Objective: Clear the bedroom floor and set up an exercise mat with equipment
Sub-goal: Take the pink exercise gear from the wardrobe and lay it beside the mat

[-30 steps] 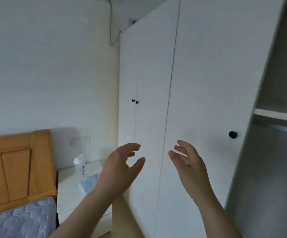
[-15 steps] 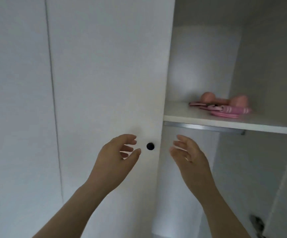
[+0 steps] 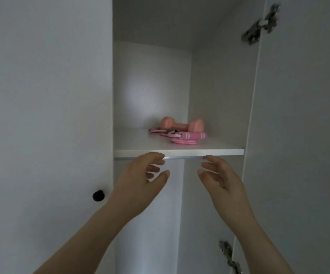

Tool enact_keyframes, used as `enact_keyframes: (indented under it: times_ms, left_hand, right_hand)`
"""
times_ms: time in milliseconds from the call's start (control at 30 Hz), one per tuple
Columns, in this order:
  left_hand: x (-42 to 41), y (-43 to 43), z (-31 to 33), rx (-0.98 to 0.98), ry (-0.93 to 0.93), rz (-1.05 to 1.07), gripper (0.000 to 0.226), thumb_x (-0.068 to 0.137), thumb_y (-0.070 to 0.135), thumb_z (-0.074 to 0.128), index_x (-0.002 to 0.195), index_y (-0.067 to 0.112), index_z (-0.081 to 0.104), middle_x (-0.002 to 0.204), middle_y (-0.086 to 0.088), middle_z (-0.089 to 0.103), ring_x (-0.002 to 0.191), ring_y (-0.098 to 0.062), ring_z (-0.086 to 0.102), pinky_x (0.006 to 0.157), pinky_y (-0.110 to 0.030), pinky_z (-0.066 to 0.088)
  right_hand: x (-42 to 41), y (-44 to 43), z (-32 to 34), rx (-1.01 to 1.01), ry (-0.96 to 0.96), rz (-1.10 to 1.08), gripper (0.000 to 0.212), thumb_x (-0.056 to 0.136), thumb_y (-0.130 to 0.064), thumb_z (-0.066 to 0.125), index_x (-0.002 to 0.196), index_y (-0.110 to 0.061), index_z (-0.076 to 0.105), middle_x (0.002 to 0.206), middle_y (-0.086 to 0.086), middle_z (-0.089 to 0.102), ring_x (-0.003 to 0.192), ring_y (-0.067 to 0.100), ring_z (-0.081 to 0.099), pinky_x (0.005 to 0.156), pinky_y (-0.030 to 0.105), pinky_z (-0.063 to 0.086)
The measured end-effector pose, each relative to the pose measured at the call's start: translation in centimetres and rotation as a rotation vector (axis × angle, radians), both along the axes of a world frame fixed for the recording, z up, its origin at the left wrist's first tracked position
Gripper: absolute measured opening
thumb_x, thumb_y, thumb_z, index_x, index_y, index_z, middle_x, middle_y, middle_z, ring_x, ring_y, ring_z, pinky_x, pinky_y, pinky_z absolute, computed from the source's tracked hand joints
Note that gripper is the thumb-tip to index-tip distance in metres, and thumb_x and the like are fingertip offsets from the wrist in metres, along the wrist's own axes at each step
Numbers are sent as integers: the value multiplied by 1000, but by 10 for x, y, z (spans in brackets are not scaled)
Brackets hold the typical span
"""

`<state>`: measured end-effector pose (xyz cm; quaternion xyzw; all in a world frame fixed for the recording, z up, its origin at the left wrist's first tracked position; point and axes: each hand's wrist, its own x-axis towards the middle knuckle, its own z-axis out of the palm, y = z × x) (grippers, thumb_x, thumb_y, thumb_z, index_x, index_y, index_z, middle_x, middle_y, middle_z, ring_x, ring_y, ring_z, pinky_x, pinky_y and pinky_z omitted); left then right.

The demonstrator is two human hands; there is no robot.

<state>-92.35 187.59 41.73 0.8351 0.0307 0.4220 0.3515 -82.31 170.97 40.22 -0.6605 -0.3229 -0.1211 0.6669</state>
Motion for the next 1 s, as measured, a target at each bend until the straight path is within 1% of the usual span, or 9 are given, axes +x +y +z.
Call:
enact_keyframes:
  times_ms: [167, 300, 367, 467, 567, 667, 767, 867, 1000]
  left_hand:
    - [38, 0, 25, 88, -53, 18, 29, 82, 21, 70, 107, 32, 60, 101, 16, 66, 86, -2, 65, 80, -23, 54]
    - [67, 16, 44, 99, -67, 79, 28, 81, 19, 71, 98, 37, 58, 96, 17, 66, 83, -5, 65, 77, -23, 53]
    - [84, 27, 53, 63, -49, 106, 26, 82, 17, 71, 95, 36, 58, 93, 15, 65, 81, -8, 66, 75, -25, 53]
    - [113, 51, 61, -23, -21, 171, 21, 82, 17, 70, 101, 24, 63, 93, 8, 67, 78, -11, 65, 70, -26, 51]
    - [137, 70, 67, -73, -5, 185, 20, 81, 18, 71, 100, 20, 64, 94, 0, 68, 76, -16, 62, 72, -26, 48]
    - [146, 77, 70, -159, 36, 111, 23, 75, 34, 74, 92, 23, 65, 91, 0, 68, 81, -20, 63, 79, -32, 52]
    - [142, 83, 70, -252, 36, 17, 16, 68, 42, 65, 78, 29, 66, 89, -2, 71, 89, -25, 67, 87, -47, 53]
    - [137, 86, 69, -327, 32, -64, 11, 76, 33, 63, 74, 26, 71, 85, -10, 69, 90, -32, 67, 88, -52, 50]
    - [138, 85, 69, -344, 31, -106, 24, 64, 50, 53, 79, 35, 66, 93, -19, 69, 94, -37, 65, 90, -53, 51]
  right_hand:
    - [36, -6, 19, 26, -55, -12, 33, 90, -15, 64, 122, -22, 60, 112, -9, 64, 88, -12, 61, 69, 2, 44]
    - [67, 4, 33, -3, -108, 10, 29, 90, -16, 64, 117, -25, 61, 111, -11, 65, 93, -4, 63, 72, 3, 44]
    - [82, 12, 39, -31, -136, 0, 26, 90, -16, 63, 116, -22, 63, 111, -10, 66, 99, 3, 62, 75, 4, 44]
    - [107, 24, 47, -67, -183, -28, 22, 89, -16, 63, 111, -20, 67, 110, -6, 68, 103, 11, 63, 84, 18, 47]
    - [128, 33, 55, -98, -224, -79, 20, 89, -18, 65, 105, -29, 63, 104, -12, 64, 99, 10, 60, 79, 15, 45]
    - [142, 42, 66, -205, -236, -135, 28, 90, -27, 64, 118, -28, 62, 113, -15, 58, 99, 5, 53, 78, 12, 41]
    - [153, 51, 75, -380, -202, -105, 43, 90, -47, 58, 129, -28, 58, 123, -13, 56, 112, 5, 51, 96, 23, 38]
    - [159, 59, 77, -506, -200, -113, 59, 73, -74, 44, 113, -36, 66, 115, -11, 69, 108, 12, 61, 101, 40, 45]
    - [158, 61, 71, -566, -262, -171, 55, 71, -74, 43, 96, -31, 67, 88, -10, 69, 87, 13, 63, 85, 39, 50]
